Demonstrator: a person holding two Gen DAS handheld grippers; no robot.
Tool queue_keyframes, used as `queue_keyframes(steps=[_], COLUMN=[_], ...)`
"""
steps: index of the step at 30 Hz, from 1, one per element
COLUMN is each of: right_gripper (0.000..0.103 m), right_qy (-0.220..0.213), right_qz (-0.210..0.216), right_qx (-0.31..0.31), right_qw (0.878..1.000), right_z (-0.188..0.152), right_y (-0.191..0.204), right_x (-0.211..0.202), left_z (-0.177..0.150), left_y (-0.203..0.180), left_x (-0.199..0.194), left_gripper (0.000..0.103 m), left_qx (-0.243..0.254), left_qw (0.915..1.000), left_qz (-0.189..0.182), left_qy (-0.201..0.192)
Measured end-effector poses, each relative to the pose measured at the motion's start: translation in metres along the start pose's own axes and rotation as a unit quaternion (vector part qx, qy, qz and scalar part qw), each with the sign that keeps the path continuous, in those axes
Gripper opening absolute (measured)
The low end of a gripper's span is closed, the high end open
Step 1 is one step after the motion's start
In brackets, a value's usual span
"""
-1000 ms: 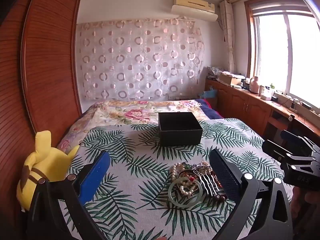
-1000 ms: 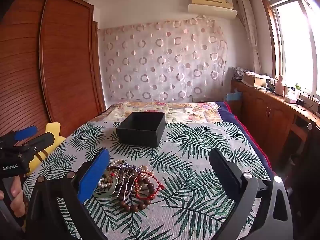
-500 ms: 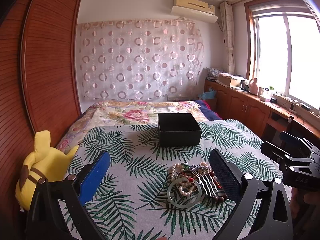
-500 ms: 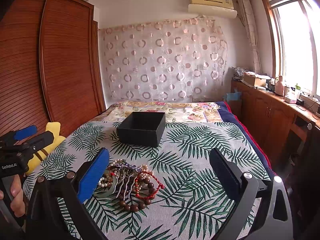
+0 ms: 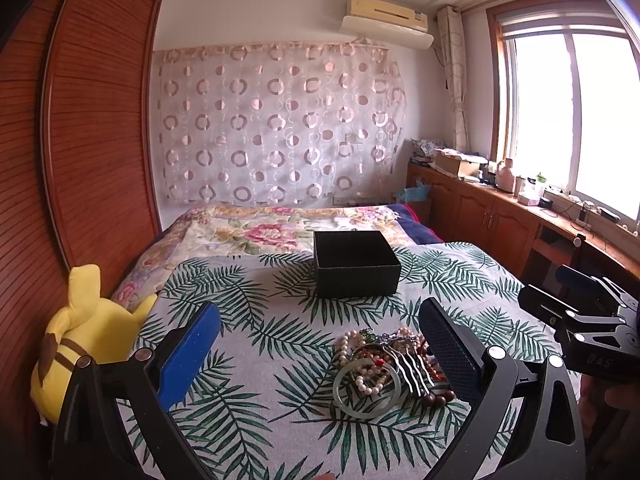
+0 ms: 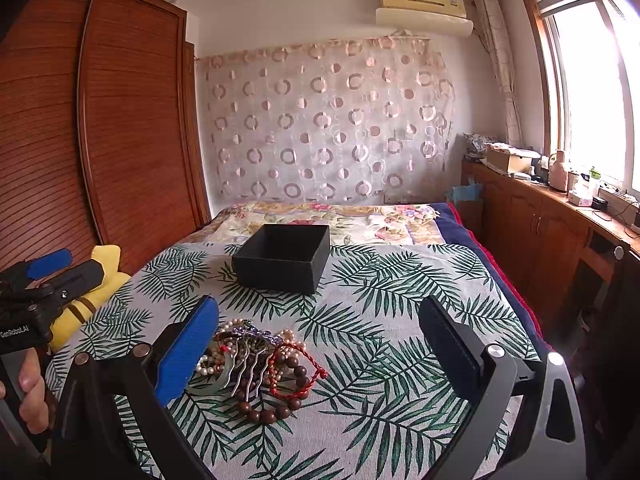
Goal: Organize jewelry
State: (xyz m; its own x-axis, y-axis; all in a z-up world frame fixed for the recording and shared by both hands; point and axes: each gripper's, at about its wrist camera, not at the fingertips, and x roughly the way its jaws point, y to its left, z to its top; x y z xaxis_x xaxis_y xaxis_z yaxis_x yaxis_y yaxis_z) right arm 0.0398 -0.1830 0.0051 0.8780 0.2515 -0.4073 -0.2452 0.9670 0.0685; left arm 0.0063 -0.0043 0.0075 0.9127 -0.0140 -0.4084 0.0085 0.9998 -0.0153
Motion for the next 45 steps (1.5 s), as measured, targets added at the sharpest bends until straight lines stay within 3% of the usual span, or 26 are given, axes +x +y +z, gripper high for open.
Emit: queue_keyframes(steps=[34, 45], right_gripper=[0.101, 0.101], right_qy=[-0.004, 0.001], right_qz=[0.002, 0.008], right_qx=[-0.002, -0.002], right_qw=[1.000, 1.000], right_z=[-0.001, -0.001], right_y=[0.003, 0.005], right_x=[-0.006, -0.007], left_z=[0.004, 0.023], left_y=[0.001, -0.004], left_x=[-0.009, -0.029], left_gripper=[0.096, 0.096], left_qx=[0.000, -0.001], left_qw=[1.0000, 1.0000], left_qz=[0.000, -0.003], left_qy=[-0.005, 0.004])
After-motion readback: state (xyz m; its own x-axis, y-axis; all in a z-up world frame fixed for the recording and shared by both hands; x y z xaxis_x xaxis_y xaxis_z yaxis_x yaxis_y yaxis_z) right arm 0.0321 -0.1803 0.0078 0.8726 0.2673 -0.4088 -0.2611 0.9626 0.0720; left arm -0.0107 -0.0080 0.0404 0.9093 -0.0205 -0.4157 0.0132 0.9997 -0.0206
